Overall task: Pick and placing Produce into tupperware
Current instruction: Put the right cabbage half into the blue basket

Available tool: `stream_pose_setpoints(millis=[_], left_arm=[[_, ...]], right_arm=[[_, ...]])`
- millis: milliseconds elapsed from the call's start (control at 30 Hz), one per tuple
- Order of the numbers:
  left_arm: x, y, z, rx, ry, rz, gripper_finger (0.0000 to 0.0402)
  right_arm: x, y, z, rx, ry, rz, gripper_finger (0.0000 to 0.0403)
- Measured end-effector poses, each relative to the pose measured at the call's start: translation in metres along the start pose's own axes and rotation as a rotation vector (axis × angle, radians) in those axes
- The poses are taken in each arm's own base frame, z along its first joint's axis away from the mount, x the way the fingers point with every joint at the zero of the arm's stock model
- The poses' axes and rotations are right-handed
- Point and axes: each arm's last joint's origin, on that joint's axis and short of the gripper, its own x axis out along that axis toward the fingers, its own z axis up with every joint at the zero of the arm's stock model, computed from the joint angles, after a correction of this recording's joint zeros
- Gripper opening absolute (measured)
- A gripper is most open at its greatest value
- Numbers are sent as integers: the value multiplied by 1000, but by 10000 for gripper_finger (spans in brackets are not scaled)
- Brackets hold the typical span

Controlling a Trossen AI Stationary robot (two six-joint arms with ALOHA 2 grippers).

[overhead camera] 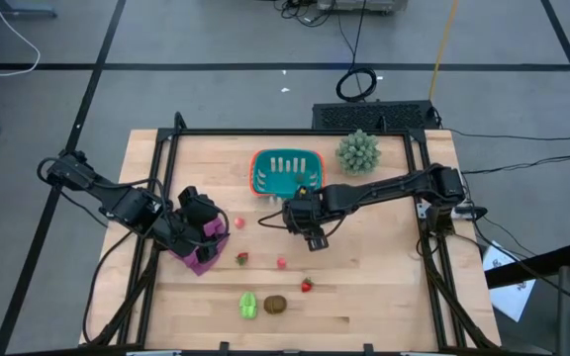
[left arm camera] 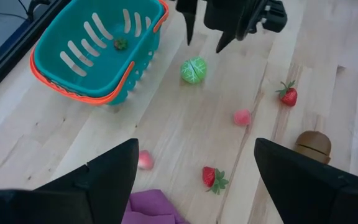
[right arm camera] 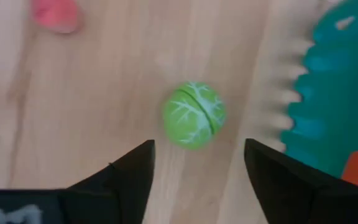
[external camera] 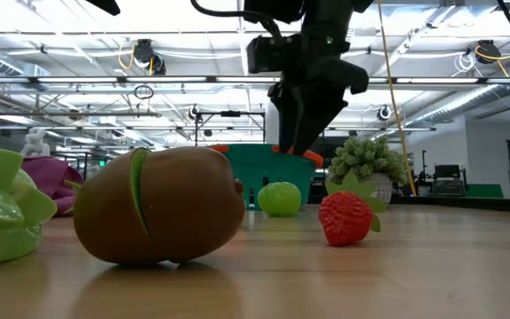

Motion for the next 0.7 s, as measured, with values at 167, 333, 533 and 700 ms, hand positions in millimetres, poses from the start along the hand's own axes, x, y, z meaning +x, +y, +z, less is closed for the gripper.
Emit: stream_pose_setpoints(millis=[167,333,533,700], left_arm=[[0,0,0,0,0,0,324],[0,0,0,1,0,0,324],[0,0,0,1,0,0,324],[0,0,0,1,0,0,324]], right_arm=[[0,1,0,16,0,14,279],[-1,6,1,23,-17,108,281],[0,4,4,27,-47,102,278],[5,6,5,25,-49,126,277]])
